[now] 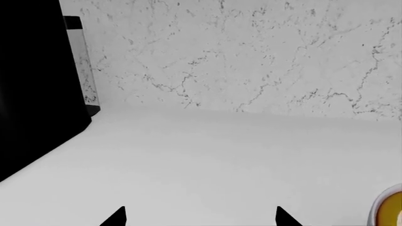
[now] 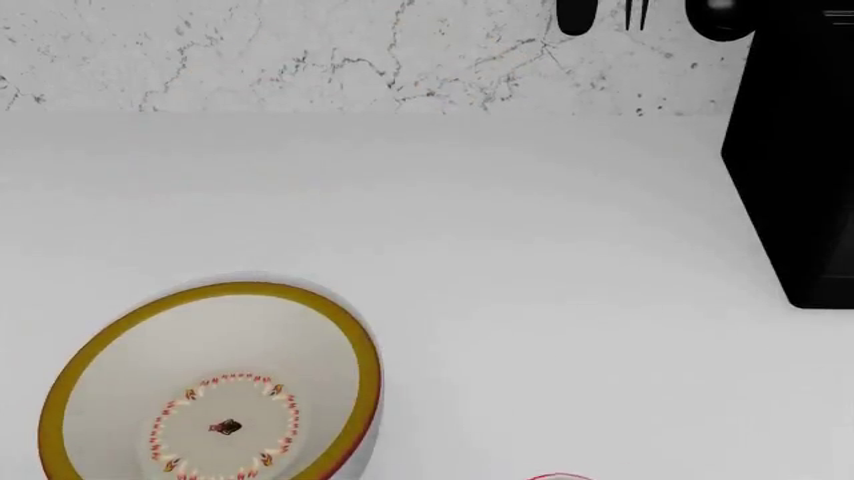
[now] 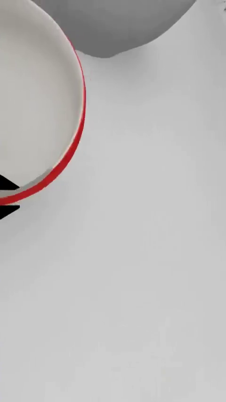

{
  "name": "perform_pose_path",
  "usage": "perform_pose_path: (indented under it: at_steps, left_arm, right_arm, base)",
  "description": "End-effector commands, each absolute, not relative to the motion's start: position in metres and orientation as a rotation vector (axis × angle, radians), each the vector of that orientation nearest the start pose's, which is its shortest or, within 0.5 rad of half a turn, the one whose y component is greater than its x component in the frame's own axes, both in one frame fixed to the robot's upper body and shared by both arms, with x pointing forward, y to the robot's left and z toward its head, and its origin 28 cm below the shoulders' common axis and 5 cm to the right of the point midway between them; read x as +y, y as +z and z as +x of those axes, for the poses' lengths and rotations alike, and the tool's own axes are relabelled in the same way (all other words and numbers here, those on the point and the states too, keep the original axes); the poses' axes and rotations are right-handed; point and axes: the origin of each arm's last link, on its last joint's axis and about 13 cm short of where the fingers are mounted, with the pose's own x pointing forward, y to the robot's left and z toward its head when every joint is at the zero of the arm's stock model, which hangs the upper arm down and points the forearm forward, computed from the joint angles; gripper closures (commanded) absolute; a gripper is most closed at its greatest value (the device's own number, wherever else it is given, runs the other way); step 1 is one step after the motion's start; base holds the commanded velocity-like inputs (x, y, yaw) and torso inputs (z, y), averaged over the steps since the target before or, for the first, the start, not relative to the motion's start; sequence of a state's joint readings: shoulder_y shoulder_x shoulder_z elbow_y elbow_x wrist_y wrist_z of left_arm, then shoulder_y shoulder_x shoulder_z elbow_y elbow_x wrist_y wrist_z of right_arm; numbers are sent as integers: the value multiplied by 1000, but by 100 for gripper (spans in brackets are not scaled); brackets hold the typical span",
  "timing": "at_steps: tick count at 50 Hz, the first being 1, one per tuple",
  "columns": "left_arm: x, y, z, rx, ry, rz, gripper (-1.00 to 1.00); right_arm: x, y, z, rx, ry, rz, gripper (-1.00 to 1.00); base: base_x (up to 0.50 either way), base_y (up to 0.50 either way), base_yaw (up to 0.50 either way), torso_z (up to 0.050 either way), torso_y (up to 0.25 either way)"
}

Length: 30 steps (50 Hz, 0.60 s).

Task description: Stack the bowls from largest to smallest.

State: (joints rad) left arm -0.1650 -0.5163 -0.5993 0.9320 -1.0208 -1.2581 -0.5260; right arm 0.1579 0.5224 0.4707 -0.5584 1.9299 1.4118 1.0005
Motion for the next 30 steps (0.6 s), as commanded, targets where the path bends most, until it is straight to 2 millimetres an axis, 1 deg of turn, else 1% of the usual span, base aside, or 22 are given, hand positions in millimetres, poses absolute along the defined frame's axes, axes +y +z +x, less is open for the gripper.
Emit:
perform_pose_path:
  at_steps: [1,9,10,14,16,18,20,24,25,28,30]
  left_arm:
    - [296,188,155,44,242,23,-100]
    - [298,188,154,43,246,20,-100]
    - [298,188,154,43,246,19,-100]
    - [298,187,154,43,247,18,-100]
    - [299,188,154,40,248,13,-100]
    - [299,188,154,40,248,13,-100]
    - [299,190,153,36,248,12,-100]
    - [299,190,153,31,251,17,-100]
    - [300,190,152,29,252,18,-100]
    - [302,191,152,12,281,5,-100]
    - [302,192,152,17,274,6,-100]
  right_arm:
    - [-161,183,151,551,148,329,100]
    - [-152,229,154,445,205,355,100]
    - [-152,231,154,440,207,358,100]
    - [-147,257,157,377,241,351,100]
    - [-145,265,160,367,254,339,100]
    - [-141,276,162,355,267,325,100]
    - [-136,290,166,333,288,298,100]
    - [-121,326,177,309,349,294,100]
    - [-117,332,179,311,373,273,100]
    - [-105,348,186,335,419,286,100]
    - [-97,361,189,314,443,278,100]
  base:
    - [0,0,0,0,0]
    - [0,0,0,0,0]
    - [0,0,0,0,0]
    - [0,0,0,0,0]
    - [0,0,0,0,0]
    - [0,0,0,0,0]
    - [0,0,0,0,0]
    - [0,0,1,0,0]
    - [0,0,0,0,0]
    - [0,0,0,0,0]
    - [0,0,0,0,0]
